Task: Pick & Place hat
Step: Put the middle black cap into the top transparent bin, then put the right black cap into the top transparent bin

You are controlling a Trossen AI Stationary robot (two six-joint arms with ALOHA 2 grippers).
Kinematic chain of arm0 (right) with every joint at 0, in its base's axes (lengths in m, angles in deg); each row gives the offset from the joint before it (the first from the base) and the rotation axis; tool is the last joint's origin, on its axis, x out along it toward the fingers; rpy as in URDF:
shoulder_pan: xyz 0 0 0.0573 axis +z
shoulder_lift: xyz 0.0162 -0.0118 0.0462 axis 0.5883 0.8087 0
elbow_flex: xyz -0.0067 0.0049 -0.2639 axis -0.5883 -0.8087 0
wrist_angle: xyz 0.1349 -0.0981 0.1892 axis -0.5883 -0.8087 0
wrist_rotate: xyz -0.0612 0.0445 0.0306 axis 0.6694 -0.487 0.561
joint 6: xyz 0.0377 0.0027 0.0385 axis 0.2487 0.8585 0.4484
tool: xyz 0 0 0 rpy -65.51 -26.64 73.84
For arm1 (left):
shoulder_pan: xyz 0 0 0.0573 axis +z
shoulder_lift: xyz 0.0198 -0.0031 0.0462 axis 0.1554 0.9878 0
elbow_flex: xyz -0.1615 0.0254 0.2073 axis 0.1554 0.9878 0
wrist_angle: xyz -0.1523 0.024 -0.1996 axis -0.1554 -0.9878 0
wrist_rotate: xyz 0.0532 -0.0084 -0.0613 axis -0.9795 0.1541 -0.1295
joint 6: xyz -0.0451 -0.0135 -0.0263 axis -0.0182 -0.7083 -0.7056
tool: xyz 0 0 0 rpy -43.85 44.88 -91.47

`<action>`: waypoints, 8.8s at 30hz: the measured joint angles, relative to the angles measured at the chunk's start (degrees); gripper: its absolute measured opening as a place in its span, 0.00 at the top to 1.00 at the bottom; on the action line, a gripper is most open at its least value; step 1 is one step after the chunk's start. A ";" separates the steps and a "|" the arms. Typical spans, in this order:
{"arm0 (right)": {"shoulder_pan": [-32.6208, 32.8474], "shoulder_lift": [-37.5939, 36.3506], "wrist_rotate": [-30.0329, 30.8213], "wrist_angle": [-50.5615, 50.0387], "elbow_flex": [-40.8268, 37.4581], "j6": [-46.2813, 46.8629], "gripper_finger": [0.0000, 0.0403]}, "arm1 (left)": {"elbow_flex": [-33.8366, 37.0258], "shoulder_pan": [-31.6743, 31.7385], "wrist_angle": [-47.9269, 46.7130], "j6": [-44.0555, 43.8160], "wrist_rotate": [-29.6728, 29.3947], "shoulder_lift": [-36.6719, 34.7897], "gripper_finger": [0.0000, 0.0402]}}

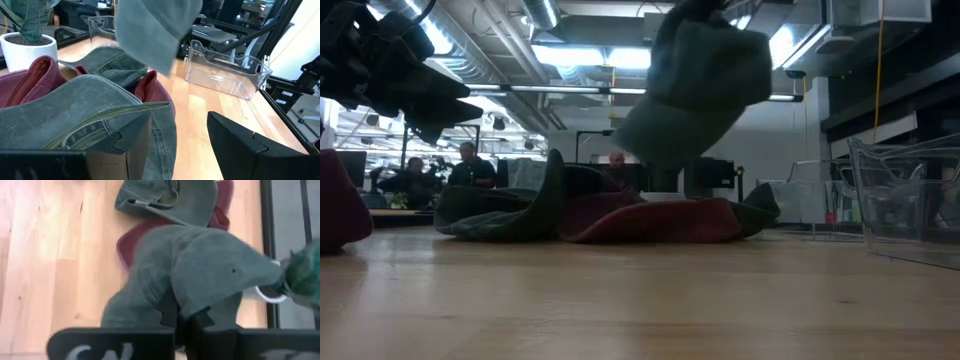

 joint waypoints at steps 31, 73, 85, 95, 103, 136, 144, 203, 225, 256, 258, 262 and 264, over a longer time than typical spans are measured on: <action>-6.73 -21.76 5.39 1.02 -14.19 25.14 0.97 | 0.00 -0.02 0.00 0.00 -0.02 0.01 0.53; -15.69 -34.91 13.62 -15.31 -27.31 18.40 0.97 | 0.00 -0.02 0.00 0.00 -0.01 0.02 0.52; -20.60 -39.61 12.54 -15.35 -36.58 17.44 0.97 | 0.00 -0.01 0.00 0.00 0.00 0.00 0.52; -21.73 -40.92 11.17 -15.31 -40.26 17.78 0.97 | 0.00 -0.02 0.00 0.00 0.00 0.01 0.52; -21.73 -40.88 11.17 -13.73 -40.33 17.94 0.97 | 0.00 -0.01 0.00 0.00 0.00 0.02 0.52; -17.19 -39.28 8.77 1.32 -34.18 18.01 0.97 | 0.00 -0.01 0.00 0.00 -0.01 0.01 0.52; -19.08 -42.94 8.68 -13.37 -34.18 23.10 0.97 | 0.00 0.00 0.00 0.00 0.00 0.01 0.52; -21.82 -16.49 10.07 22.22 -47.09 13.93 0.95 | 0.00 -0.02 -0.01 0.00 -0.01 0.01 0.53; -24.33 -31.86 10.18 21.12 -65.16 22.09 0.97 | 0.00 -0.02 0.00 0.00 0.00 0.02 0.52; -24.92 -32.34 2.06 30.48 -60.53 -2.48 0.48 | 0.00 -0.02 0.00 0.00 0.00 0.01 0.52; -24.92 -33.97 1.64 26.80 -58.86 -6.39 0.44 | 0.00 -0.02 0.00 0.00 0.00 0.01 0.52; -24.51 -36.85 -0.11 19.25 -56.39 -15.38 0.39 | 0.00 0.00 0.00 0.00 0.00 0.01 0.53; -24.15 -38.20 -0.33 17.10 -56.04 -18.69 0.39 | 0.00 -0.02 0.00 0.00 -0.02 0.02 0.52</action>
